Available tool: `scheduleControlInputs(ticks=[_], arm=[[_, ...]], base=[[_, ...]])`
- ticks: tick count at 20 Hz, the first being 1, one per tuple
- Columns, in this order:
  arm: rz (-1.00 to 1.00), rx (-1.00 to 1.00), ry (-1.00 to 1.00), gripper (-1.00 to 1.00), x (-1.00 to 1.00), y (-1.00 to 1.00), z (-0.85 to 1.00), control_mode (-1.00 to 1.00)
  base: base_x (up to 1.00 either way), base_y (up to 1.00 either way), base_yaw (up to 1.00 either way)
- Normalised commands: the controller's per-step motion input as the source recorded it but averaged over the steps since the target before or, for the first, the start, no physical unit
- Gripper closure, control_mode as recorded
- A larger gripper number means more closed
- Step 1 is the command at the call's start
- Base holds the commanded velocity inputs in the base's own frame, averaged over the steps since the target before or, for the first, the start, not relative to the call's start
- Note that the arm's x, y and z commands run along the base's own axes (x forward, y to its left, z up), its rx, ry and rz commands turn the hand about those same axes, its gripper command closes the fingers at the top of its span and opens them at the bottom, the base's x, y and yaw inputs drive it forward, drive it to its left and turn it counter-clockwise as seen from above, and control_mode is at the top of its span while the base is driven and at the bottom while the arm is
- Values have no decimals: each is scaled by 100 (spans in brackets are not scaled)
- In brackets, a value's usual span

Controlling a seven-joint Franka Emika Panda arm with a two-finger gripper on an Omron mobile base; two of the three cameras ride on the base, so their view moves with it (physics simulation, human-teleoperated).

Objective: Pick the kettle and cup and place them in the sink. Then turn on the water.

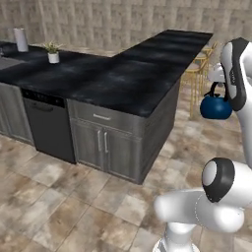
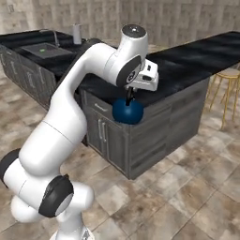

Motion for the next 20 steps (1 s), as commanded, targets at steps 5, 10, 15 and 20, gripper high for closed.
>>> scheduleControlInputs(ticks=[5, 10, 15, 20], arm=[[0, 0, 0, 100, 0, 0, 0, 100], [0, 0, 0, 100, 0, 0, 0, 100], [0, 0, 0, 100, 0, 0, 0, 100], [0, 0, 0, 100, 0, 0, 0, 100]], base=[[0, 99, -45], [10, 100, -36], [20, 100, -31], [21, 100, -31]])
